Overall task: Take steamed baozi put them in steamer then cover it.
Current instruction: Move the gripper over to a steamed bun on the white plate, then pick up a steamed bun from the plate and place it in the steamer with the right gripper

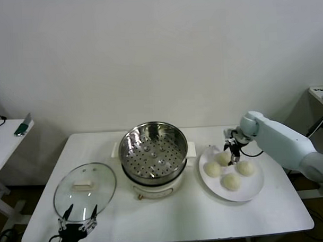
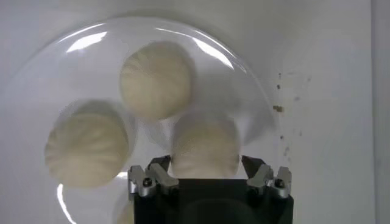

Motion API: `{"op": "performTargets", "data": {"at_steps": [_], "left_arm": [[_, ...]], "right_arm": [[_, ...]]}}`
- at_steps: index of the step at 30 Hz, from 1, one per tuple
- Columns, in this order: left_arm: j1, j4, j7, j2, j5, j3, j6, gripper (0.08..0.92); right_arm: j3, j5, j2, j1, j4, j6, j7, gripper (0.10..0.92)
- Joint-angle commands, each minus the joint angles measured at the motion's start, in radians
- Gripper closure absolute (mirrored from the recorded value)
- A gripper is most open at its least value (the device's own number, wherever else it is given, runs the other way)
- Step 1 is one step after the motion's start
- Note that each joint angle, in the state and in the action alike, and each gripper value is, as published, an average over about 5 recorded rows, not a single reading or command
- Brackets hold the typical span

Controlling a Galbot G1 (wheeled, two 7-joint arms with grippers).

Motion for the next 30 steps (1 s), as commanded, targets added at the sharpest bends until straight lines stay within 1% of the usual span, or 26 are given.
{"op": "performTargets", "data": {"at_steps": [1,4,7,11,14,17,21,23,26,30], "left_arm": [[0.004,-0.007,-0.001,0.000,0.005,0.001,0.000,0.177],[0.009,-0.014,0.000,-0.001,0.008,0.001,-0.002,0.177],[0.013,-0.019,0.000,0.000,0.010,-0.001,-0.004,0.177],[0.017,-0.024,-0.002,-0.001,0.010,0.000,-0.004,0.177],[0.019,-0.027,-0.004,-0.002,0.012,0.002,-0.004,0.177],[0.020,-0.029,-0.004,-0.002,0.013,0.003,-0.006,0.177],[0.019,-0.030,-0.004,-0.002,0.014,0.003,-0.007,0.177],[0.019,-0.031,-0.004,-0.002,0.016,0.005,-0.008,0.177],[0.020,-0.033,-0.004,0.000,0.023,0.008,-0.012,0.177],[0.022,-0.034,-0.004,0.001,0.031,0.009,-0.017,0.177]], "right_arm": [[0.008,-0.010,0.022,-0.003,-0.023,0.005,0.000,0.336],[-0.030,0.022,0.006,0.045,0.021,0.007,-0.010,0.358],[-0.130,0.072,-0.020,0.166,0.090,0.036,-0.023,0.363],[-0.375,0.185,-0.033,0.445,0.214,0.163,-0.035,0.364],[-0.508,0.252,0.004,0.656,0.300,0.280,-0.038,0.364],[-0.557,0.278,0.058,0.797,0.386,0.389,-0.033,0.364],[-0.557,0.266,0.143,0.857,0.514,0.525,-0.012,0.364],[-0.551,0.238,0.197,0.843,0.552,0.598,-0.001,0.364],[-0.542,0.170,0.283,0.789,0.550,0.689,0.014,0.364],[-0.527,0.049,0.372,0.692,0.476,0.751,0.040,0.364]]}}
